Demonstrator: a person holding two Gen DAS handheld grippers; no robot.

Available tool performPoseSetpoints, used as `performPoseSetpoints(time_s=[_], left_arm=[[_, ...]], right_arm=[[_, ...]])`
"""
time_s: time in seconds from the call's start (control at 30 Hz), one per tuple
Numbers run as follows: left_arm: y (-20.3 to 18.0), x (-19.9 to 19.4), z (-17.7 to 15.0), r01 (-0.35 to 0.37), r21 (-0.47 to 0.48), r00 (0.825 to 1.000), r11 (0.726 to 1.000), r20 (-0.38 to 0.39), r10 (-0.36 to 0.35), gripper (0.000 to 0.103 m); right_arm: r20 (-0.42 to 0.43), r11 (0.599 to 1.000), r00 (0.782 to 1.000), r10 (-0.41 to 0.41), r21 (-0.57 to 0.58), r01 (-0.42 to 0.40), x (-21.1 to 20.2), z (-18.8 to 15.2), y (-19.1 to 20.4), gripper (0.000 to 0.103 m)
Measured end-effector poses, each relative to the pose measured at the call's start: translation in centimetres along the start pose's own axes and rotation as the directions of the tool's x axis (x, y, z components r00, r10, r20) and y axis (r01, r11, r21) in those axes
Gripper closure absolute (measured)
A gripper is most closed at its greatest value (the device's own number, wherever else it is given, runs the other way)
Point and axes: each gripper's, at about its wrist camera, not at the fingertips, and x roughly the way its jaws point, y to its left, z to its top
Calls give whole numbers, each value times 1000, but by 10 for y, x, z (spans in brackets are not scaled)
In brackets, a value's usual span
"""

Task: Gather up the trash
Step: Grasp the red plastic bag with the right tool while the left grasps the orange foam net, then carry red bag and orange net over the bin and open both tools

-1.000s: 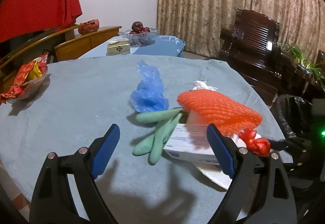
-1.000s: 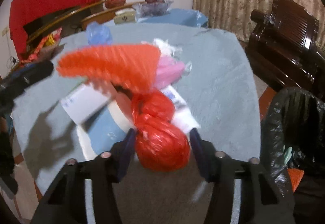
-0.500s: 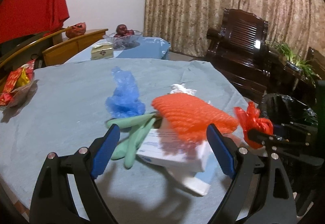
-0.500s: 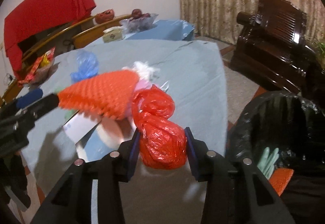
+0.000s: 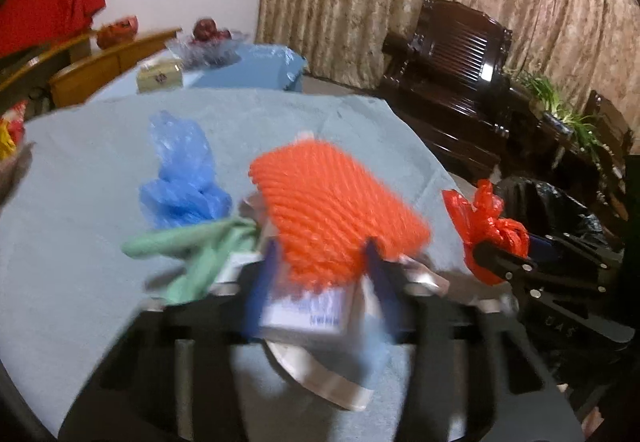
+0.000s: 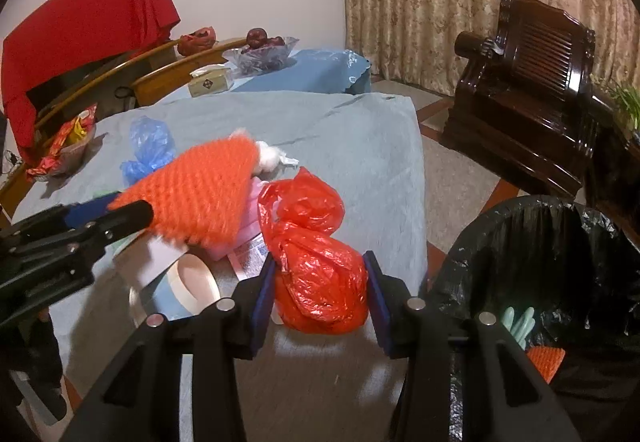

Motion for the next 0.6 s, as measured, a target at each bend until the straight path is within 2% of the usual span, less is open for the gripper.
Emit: performPoseSetpoints(time_s=[0.07,0.17,0.6], left_arm=[[4,1,-2,25,-31,1000,999,-1,-25,85],[3,-3,-2,22,-22,1000,1000,15,-21,95],[-14,-41,8,35,12,994,999,102,-36,98]], right_arm=[[3,1000,1000,2,2,-2,-1,0,-2,61],[6,1000,1000,2,0,-2,-3,0,-2,61],[69,1000,998,-11,4,11,-33,10,-5,61]])
